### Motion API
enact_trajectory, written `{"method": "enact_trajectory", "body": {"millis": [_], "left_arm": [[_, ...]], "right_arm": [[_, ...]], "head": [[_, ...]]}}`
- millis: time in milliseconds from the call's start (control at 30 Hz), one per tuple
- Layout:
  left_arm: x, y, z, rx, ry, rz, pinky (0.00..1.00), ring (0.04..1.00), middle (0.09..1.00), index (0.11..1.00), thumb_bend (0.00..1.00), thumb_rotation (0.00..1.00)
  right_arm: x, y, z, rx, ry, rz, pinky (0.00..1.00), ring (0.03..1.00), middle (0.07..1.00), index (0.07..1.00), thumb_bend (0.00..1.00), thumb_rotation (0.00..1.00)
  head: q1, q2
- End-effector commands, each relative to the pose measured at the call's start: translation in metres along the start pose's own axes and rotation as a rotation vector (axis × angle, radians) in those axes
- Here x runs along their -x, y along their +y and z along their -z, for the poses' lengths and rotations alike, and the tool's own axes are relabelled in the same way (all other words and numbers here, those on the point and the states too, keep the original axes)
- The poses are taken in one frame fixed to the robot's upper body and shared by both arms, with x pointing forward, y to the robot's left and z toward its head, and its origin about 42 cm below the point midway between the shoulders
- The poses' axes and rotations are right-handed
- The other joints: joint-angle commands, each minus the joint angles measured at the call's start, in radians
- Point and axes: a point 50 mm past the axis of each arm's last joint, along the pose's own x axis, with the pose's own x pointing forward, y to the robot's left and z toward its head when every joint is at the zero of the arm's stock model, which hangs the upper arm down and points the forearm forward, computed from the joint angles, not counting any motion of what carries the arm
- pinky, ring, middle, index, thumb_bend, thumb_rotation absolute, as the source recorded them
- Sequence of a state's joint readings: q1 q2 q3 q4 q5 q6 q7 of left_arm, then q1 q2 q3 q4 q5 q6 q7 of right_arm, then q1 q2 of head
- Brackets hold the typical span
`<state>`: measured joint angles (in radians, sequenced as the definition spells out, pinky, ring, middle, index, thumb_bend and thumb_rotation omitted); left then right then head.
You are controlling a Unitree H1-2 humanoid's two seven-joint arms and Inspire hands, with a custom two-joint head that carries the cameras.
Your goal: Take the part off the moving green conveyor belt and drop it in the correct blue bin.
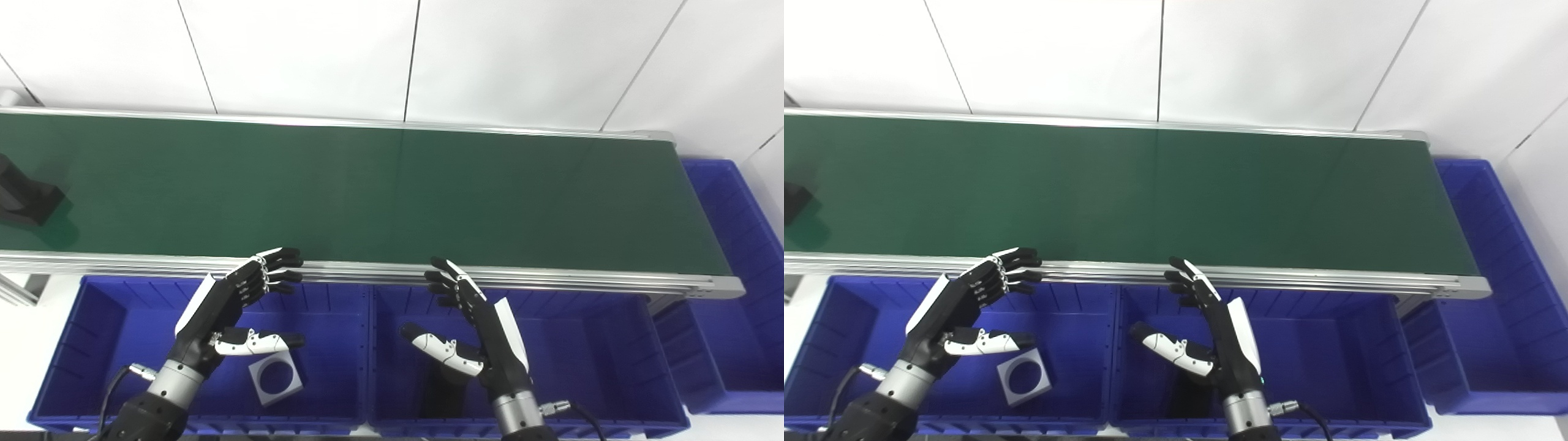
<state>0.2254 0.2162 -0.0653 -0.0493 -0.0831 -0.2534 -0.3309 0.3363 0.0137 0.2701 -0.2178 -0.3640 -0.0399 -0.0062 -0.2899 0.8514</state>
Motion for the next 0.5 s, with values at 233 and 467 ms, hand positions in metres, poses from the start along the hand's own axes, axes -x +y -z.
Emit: {"method": "enact_trajectory", "body": {"millis": [233, 467], "left_arm": [[-0.0046, 0.0055, -0.0077, -0.017, -0.053, -0.002, 0.67, 0.725, 0.794, 0.807, 0.85, 0.15], [-0.0043, 0.0056, -0.0080, -0.016, -0.056, 0.000, 0.66, 0.722, 0.791, 0.808, 0.85, 0.14]], "right_arm": [[-0.0034, -0.0001, -0.0094, -0.008, -0.036, 0.006, 0.74, 0.783, 0.816, 0.876, 0.66, 0.43], [-0.0035, 0.0000, -0.0096, -0.011, -0.035, 0.006, 0.74, 0.782, 0.815, 0.870, 0.66, 0.43]], "head": [[0.000, 0.002], [0.000, 0.002]]}}
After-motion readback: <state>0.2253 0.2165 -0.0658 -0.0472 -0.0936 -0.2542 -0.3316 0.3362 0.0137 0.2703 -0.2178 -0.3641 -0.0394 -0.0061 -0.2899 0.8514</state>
